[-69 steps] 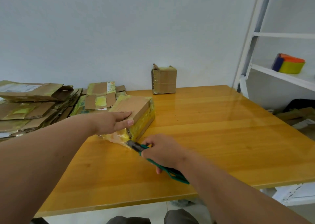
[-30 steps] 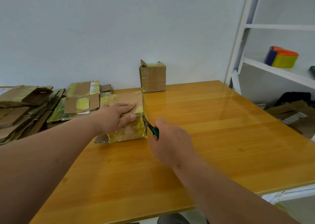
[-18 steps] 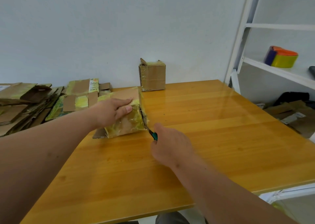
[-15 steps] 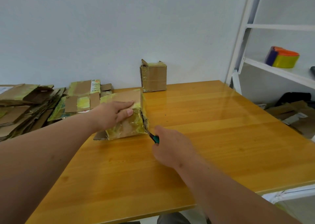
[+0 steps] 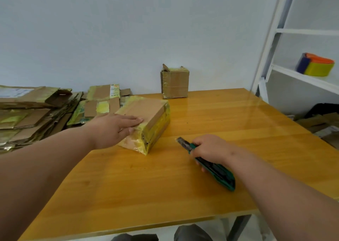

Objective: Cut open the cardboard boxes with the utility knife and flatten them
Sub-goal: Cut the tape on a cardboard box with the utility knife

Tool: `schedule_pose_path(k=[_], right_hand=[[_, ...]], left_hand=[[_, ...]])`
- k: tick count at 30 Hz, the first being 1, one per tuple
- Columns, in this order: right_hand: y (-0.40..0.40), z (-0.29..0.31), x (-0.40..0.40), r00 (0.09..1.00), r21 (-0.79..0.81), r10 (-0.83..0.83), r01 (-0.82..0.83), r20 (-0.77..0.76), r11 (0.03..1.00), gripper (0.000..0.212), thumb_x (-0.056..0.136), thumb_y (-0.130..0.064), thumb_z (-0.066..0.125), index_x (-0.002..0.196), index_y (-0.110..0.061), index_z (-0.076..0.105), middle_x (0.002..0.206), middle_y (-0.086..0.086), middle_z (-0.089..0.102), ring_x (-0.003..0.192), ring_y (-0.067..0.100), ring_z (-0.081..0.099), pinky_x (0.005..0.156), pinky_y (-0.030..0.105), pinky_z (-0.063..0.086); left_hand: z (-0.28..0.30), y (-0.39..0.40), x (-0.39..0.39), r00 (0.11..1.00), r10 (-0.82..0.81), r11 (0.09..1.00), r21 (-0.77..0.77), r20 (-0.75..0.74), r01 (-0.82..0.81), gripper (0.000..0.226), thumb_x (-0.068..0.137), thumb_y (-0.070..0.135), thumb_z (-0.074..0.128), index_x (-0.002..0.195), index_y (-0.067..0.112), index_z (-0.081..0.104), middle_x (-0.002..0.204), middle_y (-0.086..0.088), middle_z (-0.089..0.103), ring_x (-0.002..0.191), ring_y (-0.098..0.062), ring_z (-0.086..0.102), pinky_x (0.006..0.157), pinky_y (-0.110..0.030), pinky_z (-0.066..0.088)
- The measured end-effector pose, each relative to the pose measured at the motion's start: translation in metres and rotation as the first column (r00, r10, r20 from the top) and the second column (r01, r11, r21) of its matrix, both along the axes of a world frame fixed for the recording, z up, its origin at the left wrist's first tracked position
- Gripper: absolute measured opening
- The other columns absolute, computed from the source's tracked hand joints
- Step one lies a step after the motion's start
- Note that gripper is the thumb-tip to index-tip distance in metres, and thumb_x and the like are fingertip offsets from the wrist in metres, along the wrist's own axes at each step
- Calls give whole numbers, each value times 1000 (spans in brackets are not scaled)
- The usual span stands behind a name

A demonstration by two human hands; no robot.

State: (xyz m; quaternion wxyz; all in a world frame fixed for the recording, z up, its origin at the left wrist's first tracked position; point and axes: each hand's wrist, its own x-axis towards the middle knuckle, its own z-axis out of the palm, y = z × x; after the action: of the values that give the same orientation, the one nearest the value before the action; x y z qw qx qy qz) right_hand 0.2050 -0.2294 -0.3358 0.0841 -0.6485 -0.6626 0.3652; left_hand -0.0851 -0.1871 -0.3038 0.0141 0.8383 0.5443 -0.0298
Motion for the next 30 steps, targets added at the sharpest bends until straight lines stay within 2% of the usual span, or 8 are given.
schedule_pose_path(k=[3,5,7,9,12,16,22,30], right_hand=[[12,-5,-5,957,162,-88,44,278,986,12,96,-17,42,95,-18,54,93,8,65,79,26,68,74,39,52],[15,-8,-10,906,236,-142,48,398,970,17,95,-18,39,98,-25,54,89,0,58,79,21,56,84,40,44],[13,-11,-14,845,281,-168,22,507,959,26,95,-19,38,113,-27,56,92,-1,57,88,24,53,96,45,35],[12,-17,-12,798,315,-198,11,569,949,38,97,-21,36,133,-25,47,113,4,57,108,29,52,103,48,30],[11,-21,-3,818,375,-260,59,513,925,52,96,-20,37,147,-27,34,137,5,47,127,31,43,110,50,24],[13,-20,-11,900,451,-257,78,352,889,48,95,-20,44,143,-28,40,135,1,45,126,26,42,111,50,23],[11,-16,-51,979,517,-79,-32,190,856,66,97,-24,52,155,-24,20,145,0,42,135,23,40,114,51,24],[15,-14,-79,994,594,-106,84,3,800,39,99,-20,54,135,-22,39,124,-4,57,111,20,58,96,43,45]], left_hand=[[6,-5,13,993,86,996,12,83,-87,47,98,57,27,141,46,42,149,19,39,135,-13,39,110,-39,36],[8,-5,30,981,164,985,29,104,-168,62,89,73,27,131,36,53,130,11,57,115,-17,54,94,-40,49],[4,-6,42,979,187,978,78,74,-193,64,85,76,35,127,31,53,111,8,61,96,-16,57,79,-37,54],[2,-6,42,978,182,979,72,100,-190,53,90,63,47,130,29,50,110,7,60,93,-15,57,76,-33,52],[12,-6,22,963,168,986,-53,213,-160,36,97,36,54,132,30,53,121,5,59,101,-15,56,86,-30,45],[14,-3,-12,944,165,986,-75,285,-150,36,94,16,58,124,37,62,132,6,57,108,-14,51,95,-29,39],[-6,-7,-19,988,79,982,161,129,-99,46,93,21,54,135,38,50,137,8,49,123,-18,41,105,-39,37],[-6,-9,-11,992,55,960,280,-117,-20,57,88,44,59,140,41,37,137,13,49,117,-15,48,95,-34,46]])
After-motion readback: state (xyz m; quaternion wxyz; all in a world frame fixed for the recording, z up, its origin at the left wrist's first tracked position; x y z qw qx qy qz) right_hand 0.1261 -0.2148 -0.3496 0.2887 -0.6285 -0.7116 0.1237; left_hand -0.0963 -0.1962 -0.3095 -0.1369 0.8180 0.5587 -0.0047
